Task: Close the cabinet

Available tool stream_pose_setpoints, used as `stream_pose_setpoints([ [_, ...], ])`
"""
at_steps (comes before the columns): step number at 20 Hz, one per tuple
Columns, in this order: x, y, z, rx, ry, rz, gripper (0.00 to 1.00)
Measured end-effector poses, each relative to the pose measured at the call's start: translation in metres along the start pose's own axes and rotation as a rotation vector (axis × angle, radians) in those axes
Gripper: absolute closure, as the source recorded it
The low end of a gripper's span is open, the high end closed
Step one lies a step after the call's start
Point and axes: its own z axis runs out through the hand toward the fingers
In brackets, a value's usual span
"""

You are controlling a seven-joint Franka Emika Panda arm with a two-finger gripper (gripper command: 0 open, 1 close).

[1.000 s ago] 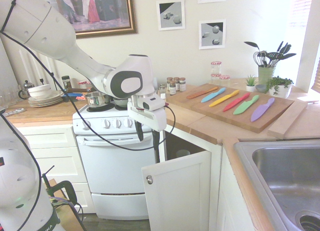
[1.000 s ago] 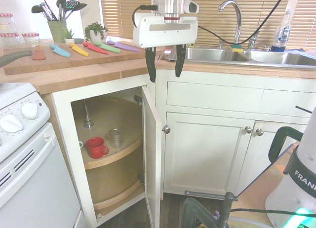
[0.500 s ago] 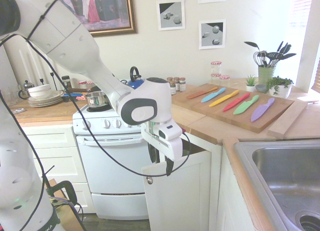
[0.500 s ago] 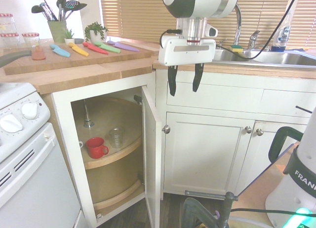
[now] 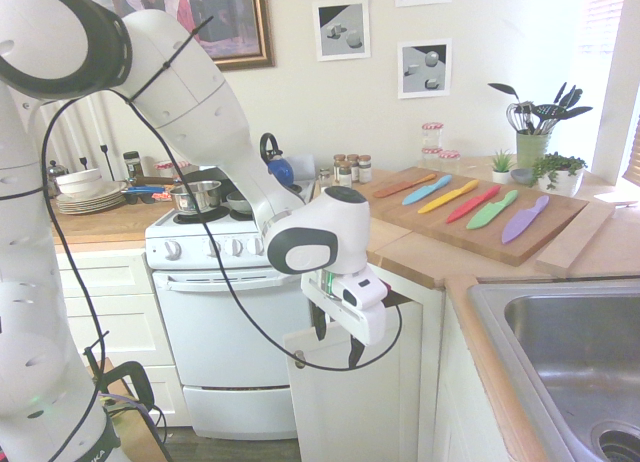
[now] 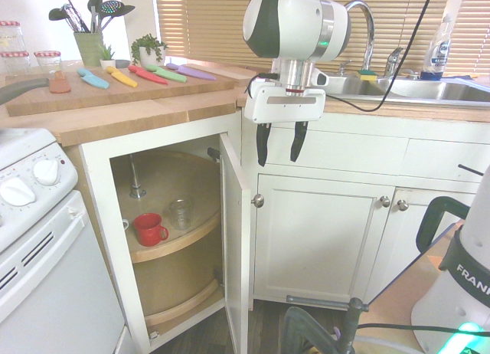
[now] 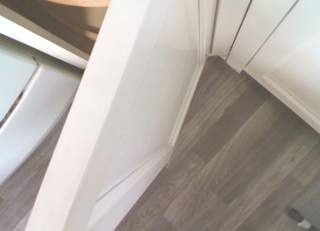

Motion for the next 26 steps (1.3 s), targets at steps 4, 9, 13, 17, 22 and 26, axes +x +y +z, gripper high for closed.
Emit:
stream_pose_setpoints([
  [4, 0.007, -0.013, 0.012, -0.030, 0.002, -0.034, 0.00],
  [9, 0.017, -0.023, 0.019, -0.089, 0.029, -0.047, 0.00],
  [13, 0.022, -0.036, 0.029, -0.105, 0.016, -0.062, 1.00],
  [17, 0.029, -0.039, 0.039, -0.114, 0.009, -0.058, 1.00],
  [22, 0.029, -0.039, 0.041, -0.116, 0.006, -0.058, 1.00],
  [26, 0.028, -0.039, 0.041, -0.116, 0.006, -0.061, 1.00],
])
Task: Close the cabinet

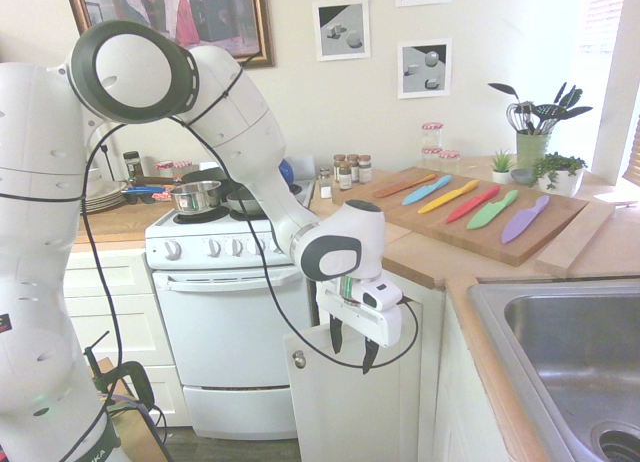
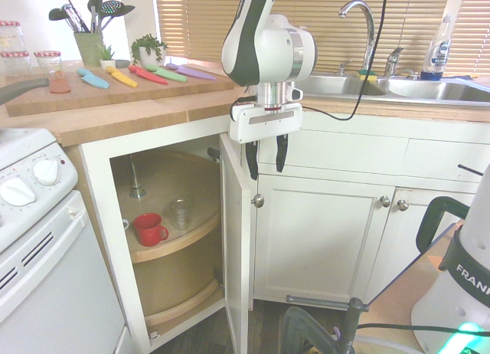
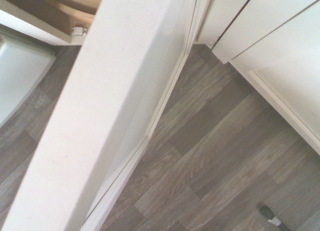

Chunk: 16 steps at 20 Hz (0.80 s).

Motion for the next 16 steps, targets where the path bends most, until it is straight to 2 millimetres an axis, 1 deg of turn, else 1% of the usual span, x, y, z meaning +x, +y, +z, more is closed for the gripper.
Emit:
stream_pose_setpoints([
  [16, -0.0099, -0.0066, 0.0044, -0.003, 0.001, -0.023, 1.00],
])
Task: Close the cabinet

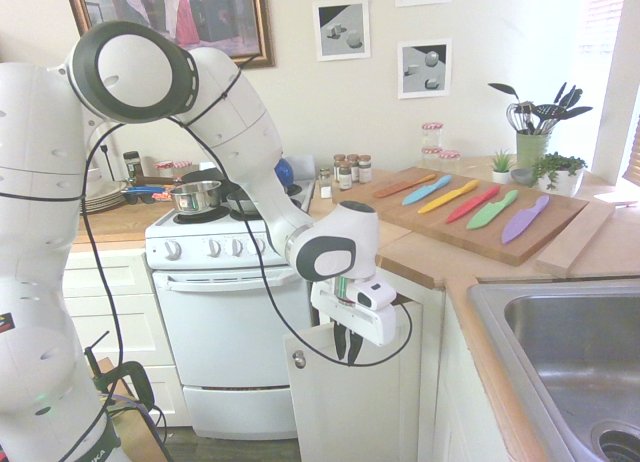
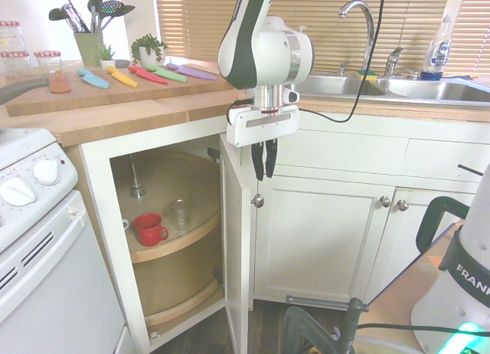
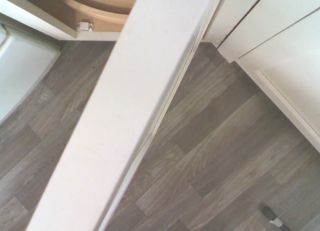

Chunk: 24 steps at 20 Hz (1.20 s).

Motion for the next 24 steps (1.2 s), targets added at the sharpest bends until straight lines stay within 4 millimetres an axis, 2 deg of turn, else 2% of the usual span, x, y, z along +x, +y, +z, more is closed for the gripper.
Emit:
stream_pose_setpoints([
  [10, -0.014, -0.018, -0.002, -0.009, 0.017, -0.045, 1.00],
  [16, -0.040, -0.021, 0.006, -0.034, 0.034, -0.074, 1.00],
  [24, -0.064, -0.051, -0.008, -0.056, 0.073, -0.119, 1.00],
])
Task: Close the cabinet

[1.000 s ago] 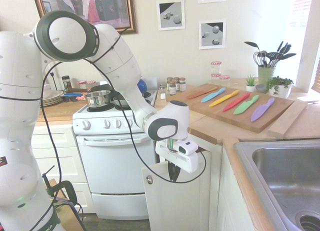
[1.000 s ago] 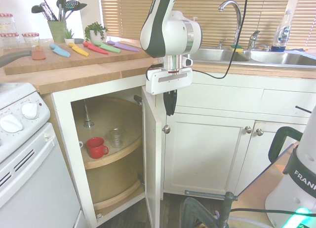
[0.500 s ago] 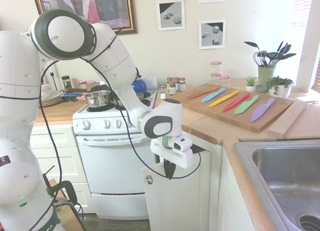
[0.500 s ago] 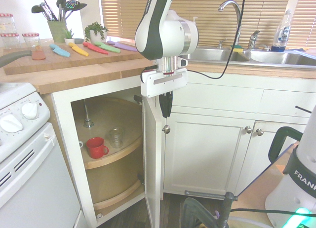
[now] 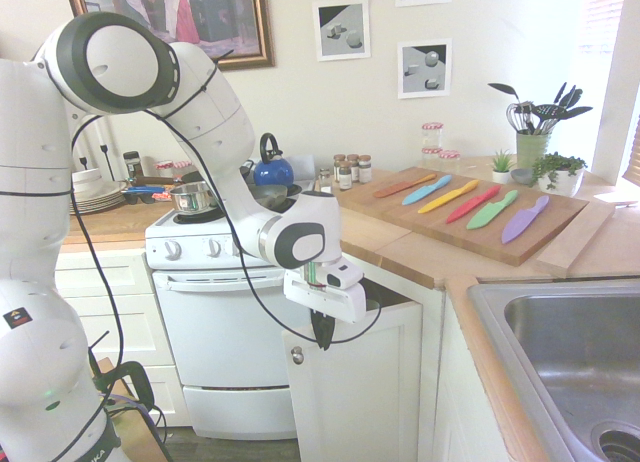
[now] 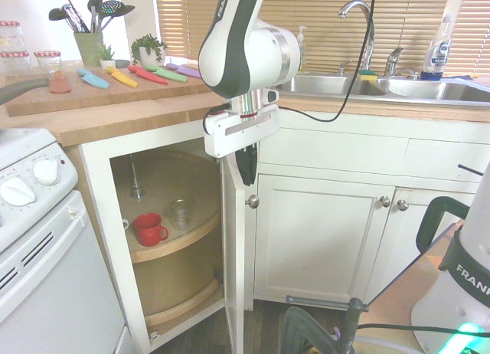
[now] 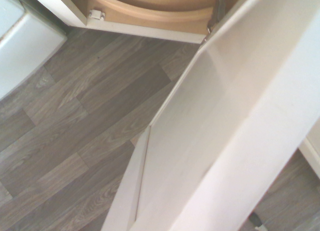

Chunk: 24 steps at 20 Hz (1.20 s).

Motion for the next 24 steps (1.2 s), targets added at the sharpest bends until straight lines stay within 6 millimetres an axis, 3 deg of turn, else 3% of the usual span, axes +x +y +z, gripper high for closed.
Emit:
stream_pose_setpoints([
  [6, -0.005, -0.036, -0.016, -0.014, -0.015, -0.041, 1.00],
  [11, 0.001, -0.069, -0.014, -0.032, -0.050, -0.053, 1.00],
  [18, 0.036, -0.109, -0.015, -0.027, -0.092, -0.022, 1.00],
  [24, 0.050, -0.162, -0.026, -0.005, -0.107, -0.048, 1.00],
])
